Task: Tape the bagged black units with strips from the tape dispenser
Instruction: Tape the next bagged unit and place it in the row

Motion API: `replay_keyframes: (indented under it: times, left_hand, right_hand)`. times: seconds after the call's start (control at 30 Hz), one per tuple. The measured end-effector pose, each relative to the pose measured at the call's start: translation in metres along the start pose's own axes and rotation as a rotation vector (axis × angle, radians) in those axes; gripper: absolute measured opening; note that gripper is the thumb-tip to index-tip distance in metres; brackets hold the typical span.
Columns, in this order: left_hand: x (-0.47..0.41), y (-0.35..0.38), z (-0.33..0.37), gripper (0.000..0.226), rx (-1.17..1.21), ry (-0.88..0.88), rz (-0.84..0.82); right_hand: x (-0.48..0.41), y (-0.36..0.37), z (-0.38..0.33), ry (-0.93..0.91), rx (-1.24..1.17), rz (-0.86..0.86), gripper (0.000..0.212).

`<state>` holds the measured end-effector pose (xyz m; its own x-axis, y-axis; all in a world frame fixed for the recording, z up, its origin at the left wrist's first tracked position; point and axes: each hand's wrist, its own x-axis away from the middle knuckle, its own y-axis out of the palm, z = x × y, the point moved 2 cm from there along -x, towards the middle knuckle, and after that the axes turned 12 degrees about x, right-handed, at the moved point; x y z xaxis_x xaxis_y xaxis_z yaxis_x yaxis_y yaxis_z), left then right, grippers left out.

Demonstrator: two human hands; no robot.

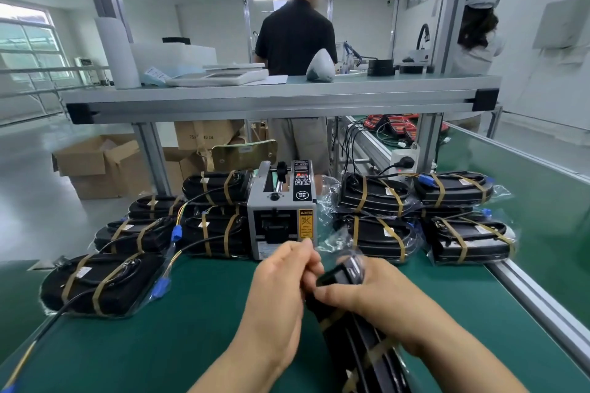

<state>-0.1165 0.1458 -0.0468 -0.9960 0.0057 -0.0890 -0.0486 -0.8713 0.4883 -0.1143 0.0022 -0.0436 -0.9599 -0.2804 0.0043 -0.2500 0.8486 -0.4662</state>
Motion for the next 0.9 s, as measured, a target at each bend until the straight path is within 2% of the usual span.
replay_keyframes:
  times: [0.1, 0.2, 0.27, 0.33, 0.43, 0.53, 0.77, 0.83, 0.9]
  left_hand:
    - [0.004, -0.009, 0.007, 0.030, -0.159, 0.081, -0.034]
    - [-0.004, -0.017, 0.022, 0.007, -0.476, 0.273, -0.067]
    - [-0.012, -0.014, 0.031, 0.029, -0.694, 0.339, -0.188]
    - [-0.023, -0.009, 0.038, 0.044, -0.807, 0.305, -0.323]
    - [-0.034, -0.002, 0.051, 0.027, -0.736, 0.221, -0.402]
    - [-0.040, 0.002, 0.059, 0.012, -0.644, 0.208, -0.443]
    - [-0.051, 0.014, 0.069, 0.006, -0.682, 0.128, -0.630]
    - [-0.059, 0.011, 0.069, 0.007, -0.597, 0.141, -0.536]
    - [-0.073, -0.004, 0.065, 0.014, -0.412, 0.150, -0.257]
  right_hand:
    - [0.014, -0.008, 0.007, -0.006, -0.053, 0.000, 0.023]
    - [0.020, -0.014, 0.003, -0.085, -0.074, 0.040, 0.046]
    - [0.019, -0.016, -0.002, -0.149, -0.106, 0.051, 0.056]
    - [0.017, -0.015, -0.007, -0.220, -0.091, 0.047, 0.059]
    - [0.015, -0.010, -0.007, -0.268, -0.075, 0.058, 0.058]
    - [0.014, -0.004, 0.000, -0.273, 0.003, 0.067, 0.064]
    - [0.015, 0.002, 0.011, -0.241, 0.050, 0.064, 0.059]
    - [0.016, 0.004, 0.016, -0.236, 0.043, 0.116, 0.059]
    - [0.015, 0.007, 0.022, -0.201, -0.020, 0.230, 0.061]
